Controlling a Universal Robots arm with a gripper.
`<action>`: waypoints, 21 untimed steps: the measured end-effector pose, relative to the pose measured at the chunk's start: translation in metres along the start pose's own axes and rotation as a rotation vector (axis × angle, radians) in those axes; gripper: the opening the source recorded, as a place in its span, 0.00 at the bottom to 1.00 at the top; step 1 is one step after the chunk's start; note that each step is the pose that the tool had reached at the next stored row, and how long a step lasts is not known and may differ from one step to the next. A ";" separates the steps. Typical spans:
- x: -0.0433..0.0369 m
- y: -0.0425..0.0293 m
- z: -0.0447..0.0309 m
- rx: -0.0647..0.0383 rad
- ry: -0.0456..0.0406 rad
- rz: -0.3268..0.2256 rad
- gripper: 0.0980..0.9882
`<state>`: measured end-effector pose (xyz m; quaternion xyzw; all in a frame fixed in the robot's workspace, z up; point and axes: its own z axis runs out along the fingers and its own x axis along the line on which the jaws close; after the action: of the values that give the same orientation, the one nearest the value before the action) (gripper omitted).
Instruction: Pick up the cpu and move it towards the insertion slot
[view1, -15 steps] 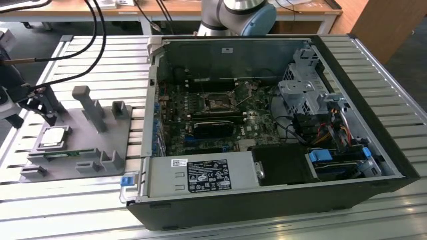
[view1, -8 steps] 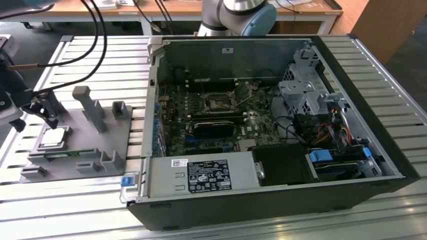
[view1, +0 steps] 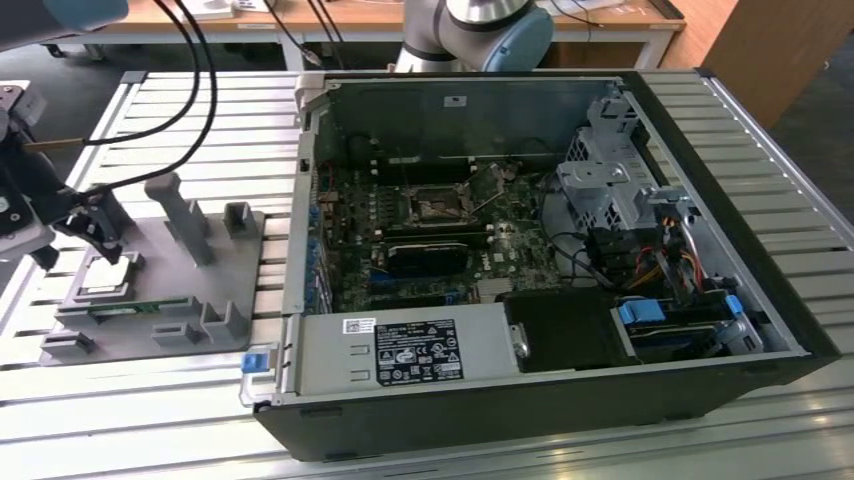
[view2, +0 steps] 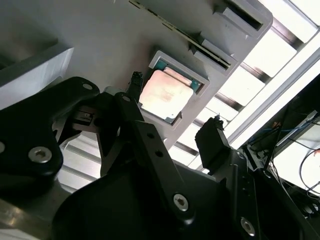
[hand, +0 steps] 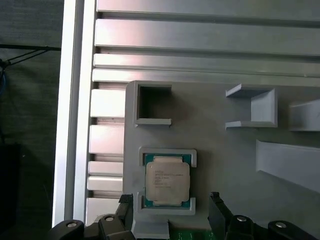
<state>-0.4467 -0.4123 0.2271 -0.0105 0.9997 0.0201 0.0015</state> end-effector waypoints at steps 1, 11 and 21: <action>-0.0001 -0.0001 0.0008 -0.004 0.0000 0.000 0.68; 0.0000 -0.0006 0.0108 -0.011 -0.0010 0.000 0.68; 0.0001 -0.0008 0.0180 -0.012 -0.0010 0.000 0.68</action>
<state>-0.4467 -0.4124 0.2090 -0.0106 0.9996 0.0259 0.0019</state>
